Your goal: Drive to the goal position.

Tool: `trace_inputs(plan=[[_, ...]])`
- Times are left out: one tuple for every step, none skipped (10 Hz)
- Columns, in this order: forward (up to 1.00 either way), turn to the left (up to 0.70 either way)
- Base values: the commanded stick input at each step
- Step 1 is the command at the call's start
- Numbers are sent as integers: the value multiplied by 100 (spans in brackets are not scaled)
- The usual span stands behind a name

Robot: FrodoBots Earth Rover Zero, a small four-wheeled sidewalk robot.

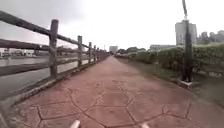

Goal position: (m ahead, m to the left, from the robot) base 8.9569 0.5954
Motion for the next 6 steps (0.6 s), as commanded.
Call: trace_inputs(plan=[[70,0],[70,0],[70,0],[70,0],[70,0],[70,0]])
